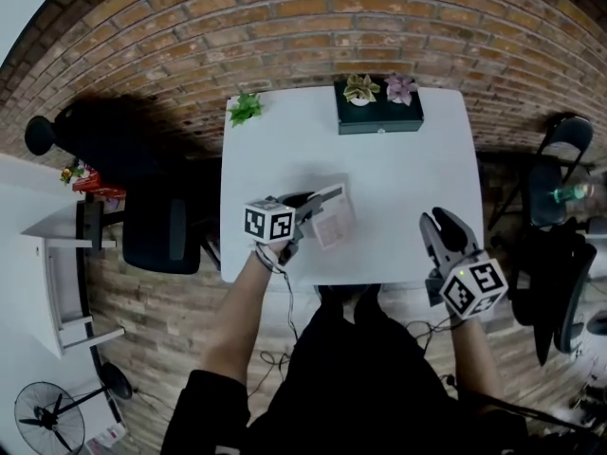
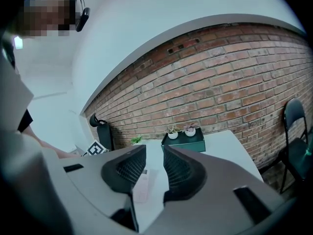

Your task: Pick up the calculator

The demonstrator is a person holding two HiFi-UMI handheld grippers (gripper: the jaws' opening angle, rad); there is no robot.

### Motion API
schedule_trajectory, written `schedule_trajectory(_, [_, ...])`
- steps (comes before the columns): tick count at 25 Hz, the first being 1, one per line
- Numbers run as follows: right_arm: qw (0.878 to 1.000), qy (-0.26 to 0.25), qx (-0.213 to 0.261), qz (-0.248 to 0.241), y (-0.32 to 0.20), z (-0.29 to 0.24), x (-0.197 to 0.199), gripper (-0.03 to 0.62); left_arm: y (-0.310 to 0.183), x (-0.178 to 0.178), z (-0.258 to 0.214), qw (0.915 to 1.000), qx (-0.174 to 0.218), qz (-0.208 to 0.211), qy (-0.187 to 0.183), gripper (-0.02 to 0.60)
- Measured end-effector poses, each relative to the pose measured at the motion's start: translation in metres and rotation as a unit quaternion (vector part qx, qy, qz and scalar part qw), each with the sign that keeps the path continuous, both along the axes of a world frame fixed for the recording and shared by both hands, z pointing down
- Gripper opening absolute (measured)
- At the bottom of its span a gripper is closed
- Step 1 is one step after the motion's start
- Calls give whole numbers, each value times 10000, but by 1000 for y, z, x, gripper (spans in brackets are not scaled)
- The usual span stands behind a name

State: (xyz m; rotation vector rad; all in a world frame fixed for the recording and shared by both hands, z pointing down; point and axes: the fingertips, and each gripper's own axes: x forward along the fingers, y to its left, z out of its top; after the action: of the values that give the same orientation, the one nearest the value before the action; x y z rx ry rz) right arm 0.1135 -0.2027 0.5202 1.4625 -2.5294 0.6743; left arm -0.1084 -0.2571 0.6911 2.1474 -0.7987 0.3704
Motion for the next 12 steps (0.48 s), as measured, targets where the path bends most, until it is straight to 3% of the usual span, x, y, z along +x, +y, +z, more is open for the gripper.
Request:
schedule_trajectory(6, [9999, 43, 59, -109, 1, -10, -5, 106, 9, -1, -28, 9977, 292, -581, 213, 51])
schedule_trajectory(12, [9994, 98, 206, -272, -2, -23, -15, 104, 15, -3, -74, 9925, 648, -843, 598, 51])
